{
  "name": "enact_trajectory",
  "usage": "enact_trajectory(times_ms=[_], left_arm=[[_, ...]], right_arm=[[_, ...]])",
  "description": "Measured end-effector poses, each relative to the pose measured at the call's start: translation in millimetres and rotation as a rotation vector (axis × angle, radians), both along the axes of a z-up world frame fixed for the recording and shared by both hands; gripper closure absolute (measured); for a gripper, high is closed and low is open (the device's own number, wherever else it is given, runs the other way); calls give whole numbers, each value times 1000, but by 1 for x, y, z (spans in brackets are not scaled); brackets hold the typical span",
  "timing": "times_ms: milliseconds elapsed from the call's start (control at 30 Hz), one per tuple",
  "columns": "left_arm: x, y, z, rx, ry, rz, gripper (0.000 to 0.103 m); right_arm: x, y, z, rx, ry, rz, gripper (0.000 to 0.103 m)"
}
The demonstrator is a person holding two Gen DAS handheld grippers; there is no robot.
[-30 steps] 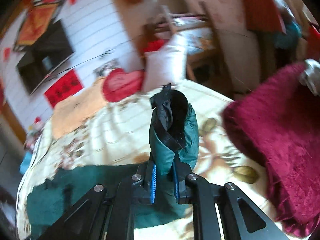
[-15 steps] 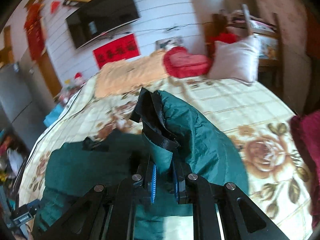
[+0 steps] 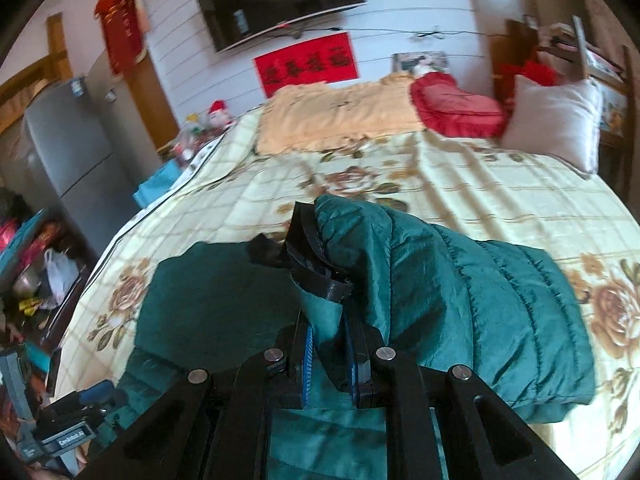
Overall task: Fold large clothes
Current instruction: 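Grasp the sleeve cuff with the right tool and carry it across the jacket, then lay the sleeve on the jacket front and open the right tool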
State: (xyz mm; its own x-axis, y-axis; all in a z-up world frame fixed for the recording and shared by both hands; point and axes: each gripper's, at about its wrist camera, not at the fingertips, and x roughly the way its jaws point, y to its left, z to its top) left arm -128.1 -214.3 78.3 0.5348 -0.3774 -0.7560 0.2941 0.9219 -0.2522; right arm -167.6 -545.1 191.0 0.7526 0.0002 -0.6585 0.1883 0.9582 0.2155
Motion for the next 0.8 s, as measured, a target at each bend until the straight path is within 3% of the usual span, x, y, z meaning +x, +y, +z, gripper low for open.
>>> enact_trajectory(times_ms=[567, 800], left_arm=[[12, 25, -7, -41, 25, 46, 42], [18, 39, -12, -57, 38, 70, 42]], right_arm=[[81, 136, -39, 58, 91, 267, 90], [106, 158, -61, 107, 139, 300, 90]])
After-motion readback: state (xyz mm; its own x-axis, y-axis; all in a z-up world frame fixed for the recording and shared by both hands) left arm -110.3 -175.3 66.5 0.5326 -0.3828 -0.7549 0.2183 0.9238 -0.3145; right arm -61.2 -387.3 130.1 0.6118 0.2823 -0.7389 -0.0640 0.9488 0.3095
